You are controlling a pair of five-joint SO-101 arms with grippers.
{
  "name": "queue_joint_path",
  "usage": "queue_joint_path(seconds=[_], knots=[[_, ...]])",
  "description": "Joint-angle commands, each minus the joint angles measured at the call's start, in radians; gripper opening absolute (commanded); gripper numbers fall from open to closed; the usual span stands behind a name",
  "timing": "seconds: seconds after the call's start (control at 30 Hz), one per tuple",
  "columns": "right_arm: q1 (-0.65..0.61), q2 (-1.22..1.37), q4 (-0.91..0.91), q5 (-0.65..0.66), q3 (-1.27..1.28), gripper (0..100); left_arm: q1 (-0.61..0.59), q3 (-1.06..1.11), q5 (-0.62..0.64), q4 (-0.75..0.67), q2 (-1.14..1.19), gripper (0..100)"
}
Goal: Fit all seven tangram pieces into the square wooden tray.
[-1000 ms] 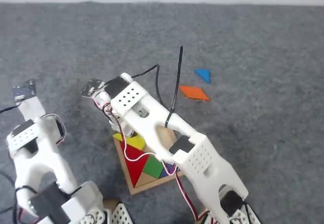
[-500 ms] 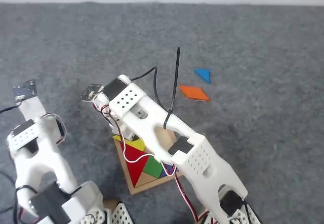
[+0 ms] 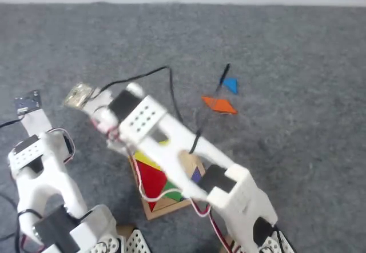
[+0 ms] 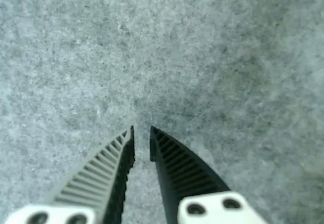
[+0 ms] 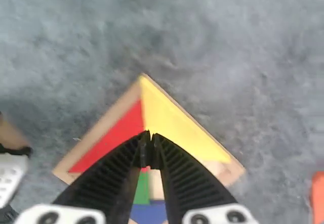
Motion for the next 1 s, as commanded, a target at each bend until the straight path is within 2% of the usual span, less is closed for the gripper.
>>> queue_joint_path(seconds=[0.0, 0.2, 0.37, 0.57, 0.63, 0.77, 0.97], knots=[[-0.03, -0.137, -0.076, -0.041, 0.06, 0.7, 0.003, -0.005, -0.011, -0.009, -0.046, 5], [0.035, -0.403, -0.191, -0.035, 0.396, 0.7, 0.011, 0.093, -0.011, -0.048, -0.181, 3], [0.131, -0.68, -0.404, 0.032, 0.802, 0.7, 0.057, 0.312, -0.011, -0.118, -0.509, 3], [0.102, -0.928, -0.653, 0.066, 1.177, 0.7, 0.097, 0.509, -0.012, -0.127, -0.875, 3], [0.102, -0.952, -0.707, 0.061, 1.22, 3.9, 0.1, 0.559, -0.037, -0.129, -0.964, 3], [0.085, -0.914, -0.769, 0.06, 1.22, 16.5, 0.103, 0.662, -0.115, -0.187, -1.099, 3], [0.008, -0.731, -0.872, 0.061, 1.169, 14.7, 0.118, 0.714, -0.114, -0.192, -1.192, 3]])
